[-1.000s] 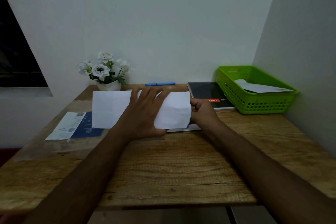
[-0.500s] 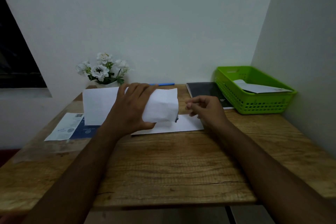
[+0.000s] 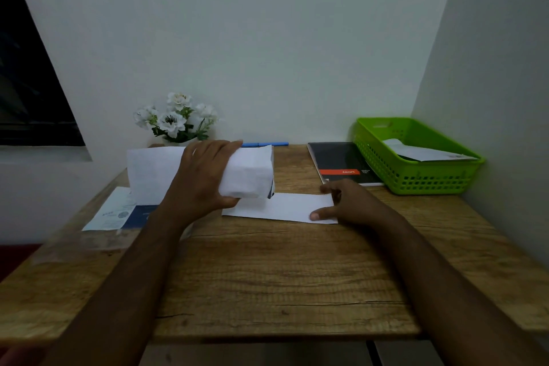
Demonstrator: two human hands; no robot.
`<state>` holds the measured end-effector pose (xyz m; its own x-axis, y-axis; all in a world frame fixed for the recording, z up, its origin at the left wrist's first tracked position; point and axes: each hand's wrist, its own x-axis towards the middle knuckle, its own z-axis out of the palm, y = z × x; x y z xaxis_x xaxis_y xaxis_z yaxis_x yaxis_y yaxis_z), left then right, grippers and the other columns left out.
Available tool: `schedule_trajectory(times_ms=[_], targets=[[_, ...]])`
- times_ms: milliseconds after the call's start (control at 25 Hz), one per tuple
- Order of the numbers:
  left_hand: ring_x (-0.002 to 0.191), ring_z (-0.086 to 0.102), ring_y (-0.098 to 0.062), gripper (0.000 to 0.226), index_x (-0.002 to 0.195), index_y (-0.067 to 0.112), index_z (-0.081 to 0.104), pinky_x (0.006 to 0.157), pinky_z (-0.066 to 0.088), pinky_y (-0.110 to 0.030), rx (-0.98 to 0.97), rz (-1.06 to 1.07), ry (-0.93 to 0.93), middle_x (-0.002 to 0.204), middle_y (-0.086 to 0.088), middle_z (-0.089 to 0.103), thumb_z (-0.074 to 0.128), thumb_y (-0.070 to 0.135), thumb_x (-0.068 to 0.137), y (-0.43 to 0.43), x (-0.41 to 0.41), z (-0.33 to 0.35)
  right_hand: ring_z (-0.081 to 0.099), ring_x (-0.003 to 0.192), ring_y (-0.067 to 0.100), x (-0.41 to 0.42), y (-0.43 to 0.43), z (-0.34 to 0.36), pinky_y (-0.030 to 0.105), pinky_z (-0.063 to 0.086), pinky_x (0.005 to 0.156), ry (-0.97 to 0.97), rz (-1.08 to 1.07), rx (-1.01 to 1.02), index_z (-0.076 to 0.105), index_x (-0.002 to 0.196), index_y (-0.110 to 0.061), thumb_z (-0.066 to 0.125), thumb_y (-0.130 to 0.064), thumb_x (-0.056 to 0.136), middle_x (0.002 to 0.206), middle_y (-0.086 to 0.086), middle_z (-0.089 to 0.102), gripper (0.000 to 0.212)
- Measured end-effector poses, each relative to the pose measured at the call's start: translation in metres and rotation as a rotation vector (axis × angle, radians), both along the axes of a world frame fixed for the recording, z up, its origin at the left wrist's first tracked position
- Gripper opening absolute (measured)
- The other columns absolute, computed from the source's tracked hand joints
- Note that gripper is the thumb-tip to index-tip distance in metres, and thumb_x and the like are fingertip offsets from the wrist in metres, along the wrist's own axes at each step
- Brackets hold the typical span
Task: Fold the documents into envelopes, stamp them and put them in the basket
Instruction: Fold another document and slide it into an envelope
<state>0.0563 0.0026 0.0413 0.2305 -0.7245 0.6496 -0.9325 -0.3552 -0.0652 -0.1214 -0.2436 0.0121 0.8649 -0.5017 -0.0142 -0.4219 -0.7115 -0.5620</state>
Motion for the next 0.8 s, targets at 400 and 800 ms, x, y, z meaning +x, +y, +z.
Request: schedule_trajectory(times_ms=[400, 800], targets=[[0.115, 0.047, -0.031, 0.086, 0.131, 0.007, 0.046, 0.1, 0.03, -0.043, -0.154, 0.127, 0.079, 0.124, -0.014, 0.054, 0.071, 0.044, 0.058, 0.017, 0.015, 0.003, 0.066, 0.08, 0.019, -0.003, -0.006, 0.01, 0.035, 0.057, 0.064, -0.788, -0.263, 0.304, 0.061, 0.109, -0.004, 0.064, -0.013, 0.092, 0.098, 0.011, 0.067, 0.02], [0.115, 0.048, -0.032, 0.084, 0.13, 0.008, 0.047, 0.103, 0.028, -0.045, -0.168, 0.172, 0.068, 0.123, -0.013, 0.054, 0.068, 0.049, 0.06, 0.017, 0.012, 0.003, 0.067, 0.057, 0.004, -0.008, 0.01, 0.02, 0.021, 0.051, 0.04, -1.033, -0.181, 0.535, 0.059, 0.108, -0.001, 0.061, -0.005, 0.092, 0.084, 0.005, 0.068, 0.016]])
